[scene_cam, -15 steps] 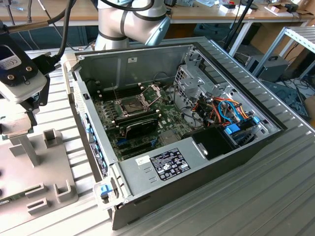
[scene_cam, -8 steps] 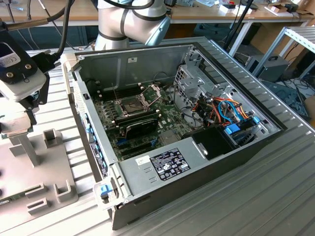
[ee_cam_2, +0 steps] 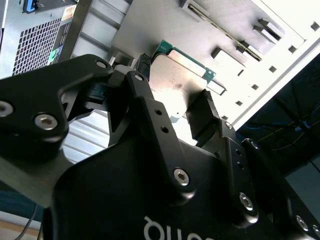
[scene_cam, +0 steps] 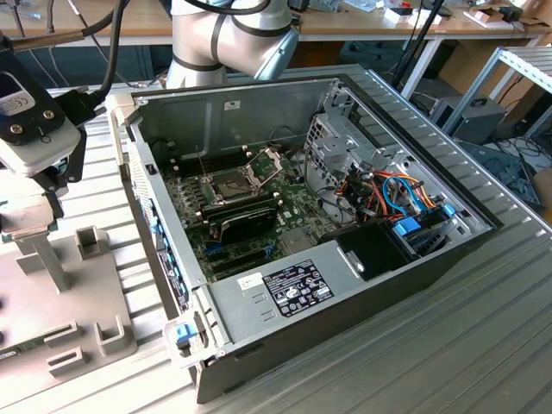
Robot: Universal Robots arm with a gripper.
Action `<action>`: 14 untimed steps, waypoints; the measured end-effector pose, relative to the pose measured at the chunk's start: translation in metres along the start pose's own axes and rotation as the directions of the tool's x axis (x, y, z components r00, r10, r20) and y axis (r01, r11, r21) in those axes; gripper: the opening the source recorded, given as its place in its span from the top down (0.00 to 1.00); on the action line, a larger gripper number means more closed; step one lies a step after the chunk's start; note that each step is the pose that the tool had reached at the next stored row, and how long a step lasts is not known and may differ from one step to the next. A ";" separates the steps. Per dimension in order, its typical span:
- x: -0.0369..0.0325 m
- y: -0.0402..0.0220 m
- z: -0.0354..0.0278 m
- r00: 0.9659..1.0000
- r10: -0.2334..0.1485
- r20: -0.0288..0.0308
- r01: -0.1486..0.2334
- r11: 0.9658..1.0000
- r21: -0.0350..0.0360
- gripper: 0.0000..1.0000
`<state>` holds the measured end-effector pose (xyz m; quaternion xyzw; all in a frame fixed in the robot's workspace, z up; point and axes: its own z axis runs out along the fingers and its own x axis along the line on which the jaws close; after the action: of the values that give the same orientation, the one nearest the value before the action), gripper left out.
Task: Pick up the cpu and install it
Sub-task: 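Pick up the cpu and move it towards the insertion slot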
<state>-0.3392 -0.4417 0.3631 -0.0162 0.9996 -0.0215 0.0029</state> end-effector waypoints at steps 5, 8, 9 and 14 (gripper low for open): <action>-0.0021 -0.0001 0.0001 1.000 0.000 0.000 0.000 1.000 0.000 0.45; -0.0041 -0.0001 0.0001 1.000 0.000 0.000 0.000 1.000 0.000 0.45; -0.0048 -0.0002 0.0001 1.000 0.000 0.000 0.000 1.000 0.000 0.45; -0.0081 -0.0003 0.0001 1.000 0.000 0.000 0.000 1.000 0.000 0.45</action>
<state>-0.3311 -0.4418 0.3630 -0.0162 0.9996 -0.0215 0.0029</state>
